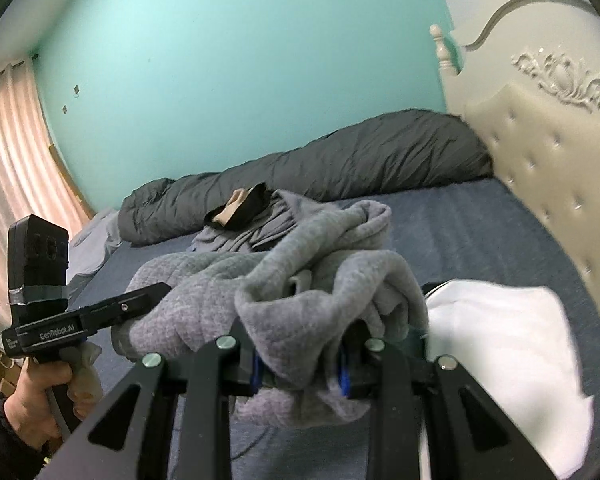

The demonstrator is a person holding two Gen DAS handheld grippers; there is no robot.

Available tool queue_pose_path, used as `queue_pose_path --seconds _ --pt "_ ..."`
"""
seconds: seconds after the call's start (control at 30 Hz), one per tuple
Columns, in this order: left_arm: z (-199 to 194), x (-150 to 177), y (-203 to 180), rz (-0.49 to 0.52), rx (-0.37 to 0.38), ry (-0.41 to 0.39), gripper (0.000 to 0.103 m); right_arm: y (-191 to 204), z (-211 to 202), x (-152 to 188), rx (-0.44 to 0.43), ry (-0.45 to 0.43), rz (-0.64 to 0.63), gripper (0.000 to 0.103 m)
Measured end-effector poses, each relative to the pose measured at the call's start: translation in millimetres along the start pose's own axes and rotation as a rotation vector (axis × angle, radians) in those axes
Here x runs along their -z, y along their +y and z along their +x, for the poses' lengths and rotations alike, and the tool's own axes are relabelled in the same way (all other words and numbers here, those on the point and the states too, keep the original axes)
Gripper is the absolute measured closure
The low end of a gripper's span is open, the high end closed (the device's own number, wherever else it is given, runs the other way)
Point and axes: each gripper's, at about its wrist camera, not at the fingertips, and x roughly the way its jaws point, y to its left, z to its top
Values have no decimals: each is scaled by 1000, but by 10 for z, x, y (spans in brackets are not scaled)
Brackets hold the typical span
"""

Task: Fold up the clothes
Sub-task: 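Lift the folded sweatshirt with both tools and roll it over, then carry the grey sweatshirt bundle with both tools onto the folded clothes stack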

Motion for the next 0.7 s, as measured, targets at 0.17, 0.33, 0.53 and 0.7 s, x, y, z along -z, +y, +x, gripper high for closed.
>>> queue_pose_path --seconds 0.17,0.33,0.53,0.7 --pt "368 -253 -363 31 25 4 59 -376 -180 -229 47 -23 -2 77" --pt "794 -466 -712 60 59 9 59 -792 -348 -451 91 -59 -7 77" --pt "1267 -584 -1059 85 96 1 58 -1252 -502 -618 139 -99 -22 77" --pt "1728 -390 -1190 79 107 32 58 -1661 -541 -539 183 -107 -38 77"
